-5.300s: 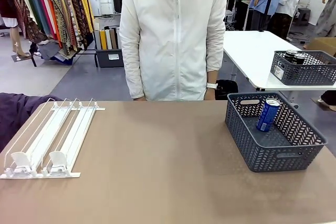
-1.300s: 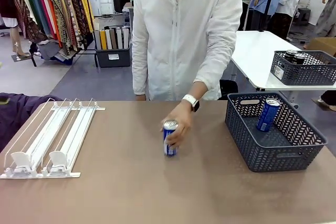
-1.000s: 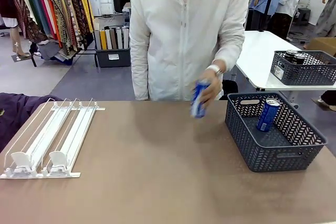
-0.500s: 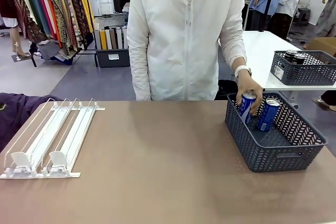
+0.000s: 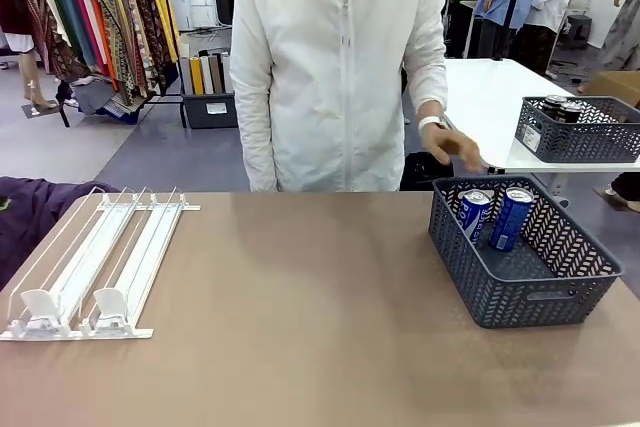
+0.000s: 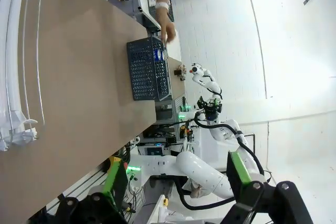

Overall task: Retrieve and store the cans from the dispenser.
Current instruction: Pick up one can from the Automatic Can Dispenser and place it in the middle of the table.

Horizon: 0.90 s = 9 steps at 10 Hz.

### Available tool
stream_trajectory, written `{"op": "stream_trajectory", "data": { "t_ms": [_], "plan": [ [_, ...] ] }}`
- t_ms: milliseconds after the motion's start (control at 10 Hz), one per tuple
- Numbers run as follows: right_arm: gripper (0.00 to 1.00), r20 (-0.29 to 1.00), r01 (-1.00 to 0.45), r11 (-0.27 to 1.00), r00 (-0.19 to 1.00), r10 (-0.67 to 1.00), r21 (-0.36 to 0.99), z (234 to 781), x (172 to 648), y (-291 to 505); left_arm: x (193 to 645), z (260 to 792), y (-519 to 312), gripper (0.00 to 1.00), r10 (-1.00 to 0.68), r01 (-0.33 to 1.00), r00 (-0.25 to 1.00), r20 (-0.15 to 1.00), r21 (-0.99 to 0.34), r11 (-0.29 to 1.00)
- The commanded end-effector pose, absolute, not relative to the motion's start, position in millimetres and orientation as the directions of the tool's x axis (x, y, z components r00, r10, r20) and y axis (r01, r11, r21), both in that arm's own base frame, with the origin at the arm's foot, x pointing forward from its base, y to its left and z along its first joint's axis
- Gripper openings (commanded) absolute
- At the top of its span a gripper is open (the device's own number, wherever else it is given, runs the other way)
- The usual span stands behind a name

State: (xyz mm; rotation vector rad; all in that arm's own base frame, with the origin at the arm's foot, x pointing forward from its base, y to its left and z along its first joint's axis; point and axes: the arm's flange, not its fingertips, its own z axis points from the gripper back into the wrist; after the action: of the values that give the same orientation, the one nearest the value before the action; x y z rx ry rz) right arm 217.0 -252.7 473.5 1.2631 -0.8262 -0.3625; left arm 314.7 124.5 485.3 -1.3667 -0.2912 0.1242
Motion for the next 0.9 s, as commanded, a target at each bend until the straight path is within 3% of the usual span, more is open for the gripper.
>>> {"op": "stream_trajectory", "data": {
  "t_ms": [0, 800],
  "plan": [
    [1.00, 0.352, -0.215, 0.281, 0.654, -0.670, 0.935, 476.4, 219.1, -252.3, 314.6, 487.6, 122.7, 1.00, 0.270, 0.075, 0.955, 0.123, -0.980, 0.182],
    [1.00, 0.352, -0.215, 0.281, 0.654, -0.670, 0.935, 476.4, 219.1, -252.3, 314.6, 487.6, 122.7, 1.00, 0.270, 0.075, 0.955, 0.123, -0.980, 0.182]
  ]
}}
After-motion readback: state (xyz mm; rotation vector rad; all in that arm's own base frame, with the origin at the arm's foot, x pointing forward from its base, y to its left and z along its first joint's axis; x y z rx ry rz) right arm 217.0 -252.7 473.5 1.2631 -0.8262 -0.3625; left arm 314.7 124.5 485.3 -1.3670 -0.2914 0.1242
